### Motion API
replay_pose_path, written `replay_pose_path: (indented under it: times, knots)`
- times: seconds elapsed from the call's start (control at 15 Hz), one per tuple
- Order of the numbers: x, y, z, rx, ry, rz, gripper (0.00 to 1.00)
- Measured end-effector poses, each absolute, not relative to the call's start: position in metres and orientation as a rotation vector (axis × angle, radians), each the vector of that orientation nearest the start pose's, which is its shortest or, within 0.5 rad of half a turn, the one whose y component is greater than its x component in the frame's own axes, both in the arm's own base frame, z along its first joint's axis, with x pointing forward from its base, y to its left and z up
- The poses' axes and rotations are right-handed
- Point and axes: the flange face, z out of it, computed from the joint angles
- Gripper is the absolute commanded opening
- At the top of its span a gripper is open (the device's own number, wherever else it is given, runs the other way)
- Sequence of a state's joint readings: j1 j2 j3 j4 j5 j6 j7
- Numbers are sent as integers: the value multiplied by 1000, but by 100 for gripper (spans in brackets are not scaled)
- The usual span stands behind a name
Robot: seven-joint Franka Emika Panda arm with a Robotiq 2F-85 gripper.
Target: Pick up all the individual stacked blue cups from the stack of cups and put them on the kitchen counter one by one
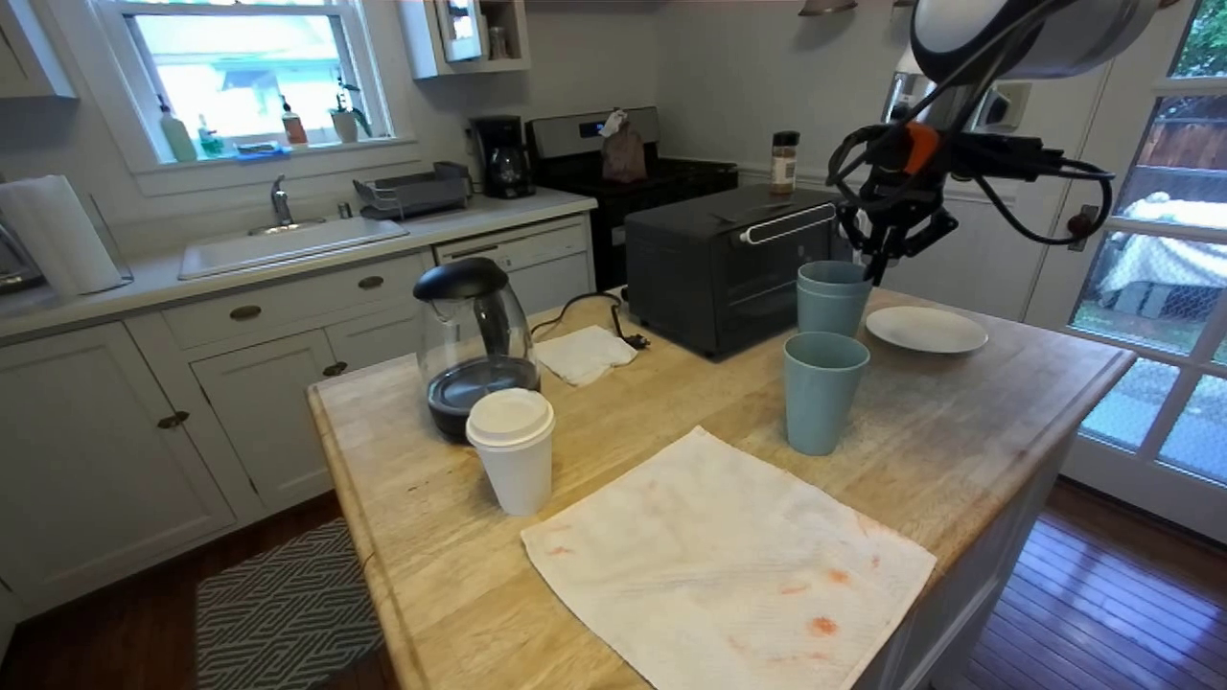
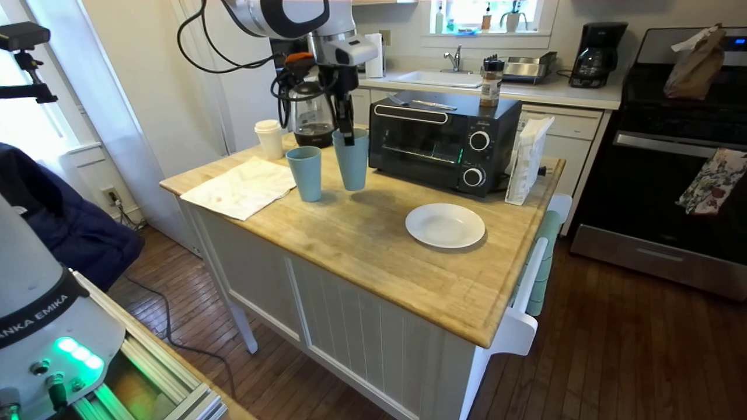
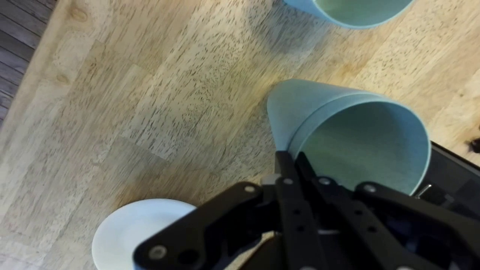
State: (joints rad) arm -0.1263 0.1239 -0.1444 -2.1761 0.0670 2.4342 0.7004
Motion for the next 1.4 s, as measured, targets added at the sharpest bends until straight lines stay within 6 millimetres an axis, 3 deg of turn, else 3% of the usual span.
replay_pose_path:
  times: [0.33, 1.4]
  knots:
    - [539, -148, 343, -2678, 1542, -150, 1]
    - [539, -147, 352, -2587, 1712, -201, 1]
